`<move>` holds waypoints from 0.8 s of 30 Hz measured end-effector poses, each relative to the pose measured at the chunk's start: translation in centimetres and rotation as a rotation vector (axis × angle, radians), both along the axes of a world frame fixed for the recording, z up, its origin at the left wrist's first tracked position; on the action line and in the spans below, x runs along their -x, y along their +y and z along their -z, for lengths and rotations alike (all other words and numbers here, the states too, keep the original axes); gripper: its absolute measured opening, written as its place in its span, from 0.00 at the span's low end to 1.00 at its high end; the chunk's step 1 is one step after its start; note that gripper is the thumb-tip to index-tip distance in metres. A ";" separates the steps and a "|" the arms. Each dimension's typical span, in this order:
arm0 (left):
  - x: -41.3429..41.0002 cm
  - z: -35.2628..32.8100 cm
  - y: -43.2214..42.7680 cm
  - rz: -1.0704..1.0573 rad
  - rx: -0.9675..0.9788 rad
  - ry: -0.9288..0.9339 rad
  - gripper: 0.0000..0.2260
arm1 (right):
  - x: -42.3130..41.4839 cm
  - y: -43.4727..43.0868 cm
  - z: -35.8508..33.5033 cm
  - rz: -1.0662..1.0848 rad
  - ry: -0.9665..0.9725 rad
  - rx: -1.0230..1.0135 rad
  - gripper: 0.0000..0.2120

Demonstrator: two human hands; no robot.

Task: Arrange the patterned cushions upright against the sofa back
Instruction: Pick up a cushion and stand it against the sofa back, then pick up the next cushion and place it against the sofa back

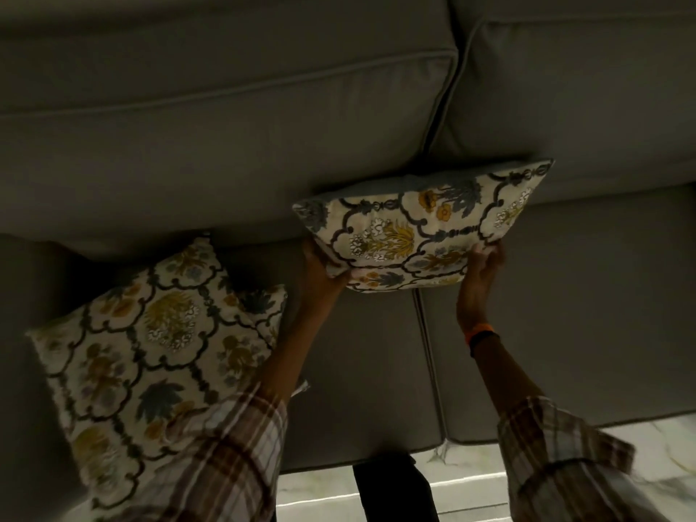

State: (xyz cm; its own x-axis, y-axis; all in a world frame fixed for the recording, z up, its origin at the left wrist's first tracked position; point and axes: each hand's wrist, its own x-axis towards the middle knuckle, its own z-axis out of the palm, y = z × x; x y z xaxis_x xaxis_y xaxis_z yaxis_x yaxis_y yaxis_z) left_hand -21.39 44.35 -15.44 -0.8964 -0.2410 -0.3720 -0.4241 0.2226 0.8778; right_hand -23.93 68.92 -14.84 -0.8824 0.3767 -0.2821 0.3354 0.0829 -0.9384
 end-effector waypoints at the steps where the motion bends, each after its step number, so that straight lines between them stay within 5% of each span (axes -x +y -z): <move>1: -0.9 -0.6 -0.5 -0.006 0.018 0.008 0.54 | -1.7 -1.7 -0.2 0.042 -0.036 -0.044 0.31; 3: -3.4 -1.5 -3.0 0.000 0.138 0.002 0.48 | -5.3 -6.5 -0.8 0.040 -0.102 -0.156 0.31; 7: -9.3 -2.8 -10.6 0.010 0.546 -0.025 0.38 | -10.6 -17.3 -1.2 -0.341 -0.230 -0.330 0.36; 11: -15.1 -2.7 -21.2 -0.087 0.662 -0.189 0.39 | -12.6 -28.6 -2.5 -0.648 -0.277 -0.288 0.36; 19: -23.1 -1.3 -35.3 -0.567 0.253 -0.467 0.52 | -12.6 -39.6 0.6 -0.693 -0.567 -0.381 0.56; 24: -22.9 -0.5 -37.7 -0.760 -0.234 -0.513 0.60 | -10.8 -38.5 1.2 -0.574 -0.638 -0.206 0.47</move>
